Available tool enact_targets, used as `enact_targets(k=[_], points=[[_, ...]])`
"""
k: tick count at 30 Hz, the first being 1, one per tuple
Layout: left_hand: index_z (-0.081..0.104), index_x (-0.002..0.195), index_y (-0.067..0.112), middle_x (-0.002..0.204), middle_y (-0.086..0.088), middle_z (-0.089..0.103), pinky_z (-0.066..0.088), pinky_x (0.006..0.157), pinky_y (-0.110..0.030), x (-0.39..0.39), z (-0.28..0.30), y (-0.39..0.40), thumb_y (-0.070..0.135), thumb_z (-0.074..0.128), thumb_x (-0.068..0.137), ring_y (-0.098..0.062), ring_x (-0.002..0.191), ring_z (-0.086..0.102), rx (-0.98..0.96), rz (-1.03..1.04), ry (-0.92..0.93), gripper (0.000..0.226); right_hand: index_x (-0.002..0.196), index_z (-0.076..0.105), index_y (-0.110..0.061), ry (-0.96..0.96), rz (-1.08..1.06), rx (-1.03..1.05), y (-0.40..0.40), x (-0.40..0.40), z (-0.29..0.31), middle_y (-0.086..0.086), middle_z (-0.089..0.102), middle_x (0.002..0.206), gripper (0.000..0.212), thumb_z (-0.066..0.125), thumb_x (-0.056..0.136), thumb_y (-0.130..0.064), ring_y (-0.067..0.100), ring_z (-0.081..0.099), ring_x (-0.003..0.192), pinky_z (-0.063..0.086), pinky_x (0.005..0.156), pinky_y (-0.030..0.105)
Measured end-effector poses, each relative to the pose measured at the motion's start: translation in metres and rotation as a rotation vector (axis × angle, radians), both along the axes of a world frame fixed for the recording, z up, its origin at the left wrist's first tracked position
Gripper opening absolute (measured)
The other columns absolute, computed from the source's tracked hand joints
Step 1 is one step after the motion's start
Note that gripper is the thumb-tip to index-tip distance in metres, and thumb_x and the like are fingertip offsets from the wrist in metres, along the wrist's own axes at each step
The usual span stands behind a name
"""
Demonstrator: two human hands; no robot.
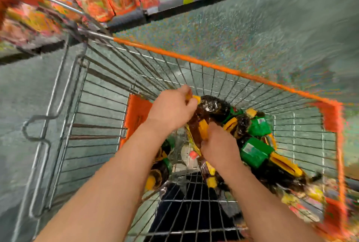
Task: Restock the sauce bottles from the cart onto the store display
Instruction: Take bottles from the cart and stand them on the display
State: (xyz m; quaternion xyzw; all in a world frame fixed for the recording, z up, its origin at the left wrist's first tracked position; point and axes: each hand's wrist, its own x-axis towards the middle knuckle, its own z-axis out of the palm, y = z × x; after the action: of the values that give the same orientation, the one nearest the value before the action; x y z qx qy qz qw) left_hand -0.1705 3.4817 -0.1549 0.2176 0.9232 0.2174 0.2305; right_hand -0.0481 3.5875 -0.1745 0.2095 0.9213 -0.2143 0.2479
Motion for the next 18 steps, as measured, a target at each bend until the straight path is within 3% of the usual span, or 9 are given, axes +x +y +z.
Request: enact_targets(k=[4, 9, 13, 16, 18], points=[[0.045, 0.108, 0.020, 0.094, -0.013, 0.067, 0.043, 0.068, -0.037, 0.017, 0.047, 0.016, 0.052, 0.052, 0.091, -0.037, 0.093, 0.062, -0.011, -0.121, 0.067, 0.037, 0.102, 0.049, -0.016, 0.087, -0.091, -0.041, 0.003, 0.029, 0.055, 0.006, 0.062, 0.097, 0.020, 0.057, 0.085, -0.018, 0.031, 0.063, 0.091, 0.043, 0.067, 0.033], [0.053, 0.098, 0.021, 0.095, -0.012, 0.068, 0.048, 0.073, -0.037, 0.052, 0.101, 0.040, 0.051, 0.047, 0.090, -0.035, 0.095, 0.063, -0.030, -0.251, 0.097, 0.031, 0.105, 0.053, -0.017, 0.128, -0.198, 0.027, 0.014, 0.075, 0.106, 0.007, 0.066, 0.095, 0.020, 0.051, 0.086, -0.026, 0.030, 0.063, 0.091, 0.047, 0.071, 0.033], [0.060, 0.097, 0.020, 0.100, -0.012, 0.068, 0.050, 0.079, -0.038, 0.089, 0.159, 0.068, 0.053, 0.047, 0.088, -0.033, 0.100, 0.063, -0.011, -0.375, 0.228, 0.037, 0.090, 0.048, -0.021, 0.215, -0.273, 0.171, 0.023, 0.118, 0.142, 0.008, 0.064, 0.089, 0.026, 0.028, 0.080, -0.036, 0.032, 0.063, 0.086, 0.048, 0.068, 0.035], [0.061, 0.098, 0.017, 0.101, -0.012, 0.068, 0.051, 0.078, -0.039, 0.125, 0.204, 0.087, 0.055, 0.049, 0.087, -0.034, 0.100, 0.064, 0.051, -0.498, 0.341, 0.041, 0.089, 0.056, -0.017, 0.364, -0.378, 0.375, 0.030, 0.149, 0.173, 0.007, 0.065, 0.082, 0.019, 0.046, 0.084, -0.032, 0.027, 0.067, 0.079, 0.047, 0.060, 0.030], [0.061, 0.101, 0.017, 0.102, -0.012, 0.068, 0.051, 0.078, -0.039, 0.147, 0.229, 0.098, 0.054, 0.049, 0.087, -0.034, 0.100, 0.064, 0.078, -0.564, 0.420, 0.042, 0.100, 0.057, -0.014, 0.349, -0.470, 0.365, 0.032, 0.170, 0.198, 0.011, 0.067, 0.097, 0.022, 0.052, 0.087, -0.031, 0.030, 0.065, 0.097, 0.048, 0.076, 0.036]])
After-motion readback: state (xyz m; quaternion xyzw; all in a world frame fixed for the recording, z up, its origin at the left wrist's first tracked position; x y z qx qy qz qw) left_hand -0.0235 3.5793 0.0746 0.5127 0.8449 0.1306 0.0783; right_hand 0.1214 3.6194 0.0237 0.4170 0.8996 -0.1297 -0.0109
